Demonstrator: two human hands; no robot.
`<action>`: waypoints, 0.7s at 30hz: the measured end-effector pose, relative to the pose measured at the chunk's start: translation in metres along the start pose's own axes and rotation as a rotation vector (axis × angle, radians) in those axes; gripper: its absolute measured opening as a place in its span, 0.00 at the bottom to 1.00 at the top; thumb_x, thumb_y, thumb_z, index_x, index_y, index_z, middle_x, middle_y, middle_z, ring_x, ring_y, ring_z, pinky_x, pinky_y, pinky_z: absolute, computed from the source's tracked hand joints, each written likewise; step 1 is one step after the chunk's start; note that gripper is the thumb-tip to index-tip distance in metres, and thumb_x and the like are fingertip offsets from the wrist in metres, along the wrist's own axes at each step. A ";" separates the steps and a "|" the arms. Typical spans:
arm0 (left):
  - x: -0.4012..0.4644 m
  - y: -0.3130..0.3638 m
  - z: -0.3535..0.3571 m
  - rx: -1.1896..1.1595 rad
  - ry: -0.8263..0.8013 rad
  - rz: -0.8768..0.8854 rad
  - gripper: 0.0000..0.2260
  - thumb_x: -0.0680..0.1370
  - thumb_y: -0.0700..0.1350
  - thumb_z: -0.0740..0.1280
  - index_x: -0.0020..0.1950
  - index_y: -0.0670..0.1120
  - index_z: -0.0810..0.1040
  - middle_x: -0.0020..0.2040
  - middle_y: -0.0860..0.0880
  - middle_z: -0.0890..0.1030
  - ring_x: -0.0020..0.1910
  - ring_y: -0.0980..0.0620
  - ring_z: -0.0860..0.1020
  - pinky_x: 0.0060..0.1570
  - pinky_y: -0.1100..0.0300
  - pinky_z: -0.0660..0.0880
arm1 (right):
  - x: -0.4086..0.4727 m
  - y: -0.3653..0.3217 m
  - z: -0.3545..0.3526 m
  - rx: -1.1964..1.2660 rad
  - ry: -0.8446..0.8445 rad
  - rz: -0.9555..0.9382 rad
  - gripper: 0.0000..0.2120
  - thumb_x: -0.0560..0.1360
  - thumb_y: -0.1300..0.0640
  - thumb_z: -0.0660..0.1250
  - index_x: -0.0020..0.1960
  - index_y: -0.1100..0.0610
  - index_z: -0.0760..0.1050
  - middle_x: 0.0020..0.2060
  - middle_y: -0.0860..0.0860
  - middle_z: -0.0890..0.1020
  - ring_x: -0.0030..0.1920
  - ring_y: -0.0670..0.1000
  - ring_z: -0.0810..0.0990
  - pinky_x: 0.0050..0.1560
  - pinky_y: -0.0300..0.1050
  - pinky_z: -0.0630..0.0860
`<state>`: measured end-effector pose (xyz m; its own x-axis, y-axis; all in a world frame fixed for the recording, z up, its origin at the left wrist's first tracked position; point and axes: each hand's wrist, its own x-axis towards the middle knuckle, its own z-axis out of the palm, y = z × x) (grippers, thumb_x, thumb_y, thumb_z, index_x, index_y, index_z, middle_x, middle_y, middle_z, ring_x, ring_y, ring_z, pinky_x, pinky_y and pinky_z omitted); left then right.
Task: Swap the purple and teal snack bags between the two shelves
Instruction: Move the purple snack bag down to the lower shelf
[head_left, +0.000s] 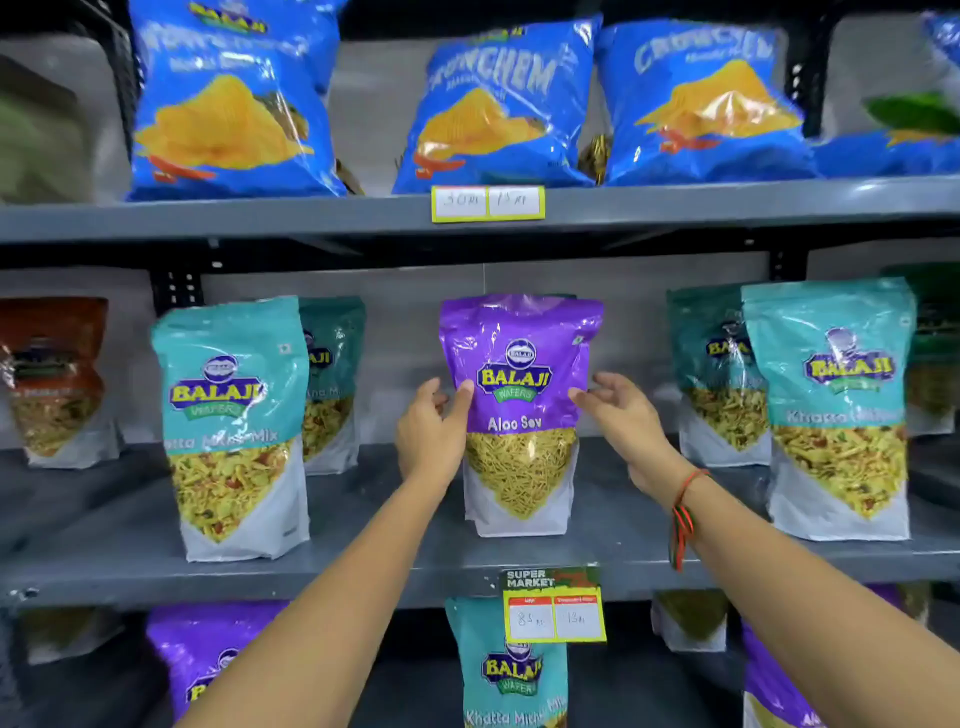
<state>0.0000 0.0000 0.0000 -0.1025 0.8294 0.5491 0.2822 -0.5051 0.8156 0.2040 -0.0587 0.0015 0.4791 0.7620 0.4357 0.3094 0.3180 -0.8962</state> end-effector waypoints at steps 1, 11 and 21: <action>0.000 -0.004 0.002 -0.040 0.029 0.026 0.25 0.73 0.64 0.62 0.60 0.48 0.77 0.52 0.47 0.84 0.52 0.46 0.81 0.55 0.47 0.77 | 0.003 0.005 0.003 0.029 -0.012 0.006 0.20 0.74 0.52 0.72 0.63 0.57 0.77 0.53 0.53 0.83 0.53 0.48 0.80 0.46 0.36 0.73; 0.000 -0.018 0.014 -0.027 0.197 0.108 0.12 0.76 0.54 0.64 0.42 0.47 0.81 0.39 0.46 0.85 0.40 0.45 0.82 0.45 0.49 0.78 | 0.009 0.020 0.020 0.094 0.065 -0.101 0.10 0.73 0.53 0.72 0.39 0.59 0.82 0.41 0.62 0.87 0.40 0.49 0.80 0.48 0.52 0.78; -0.048 0.006 -0.045 -0.145 0.414 0.100 0.10 0.77 0.50 0.65 0.41 0.46 0.80 0.34 0.52 0.79 0.32 0.62 0.76 0.37 0.62 0.74 | -0.050 -0.026 0.036 0.168 0.009 -0.186 0.28 0.67 0.41 0.71 0.43 0.69 0.76 0.46 0.75 0.78 0.39 0.50 0.74 0.45 0.50 0.72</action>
<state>-0.0367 -0.0540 -0.0132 -0.4630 0.6242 0.6293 0.1767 -0.6307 0.7556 0.1425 -0.0852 -0.0005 0.4339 0.6767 0.5948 0.2521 0.5427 -0.8012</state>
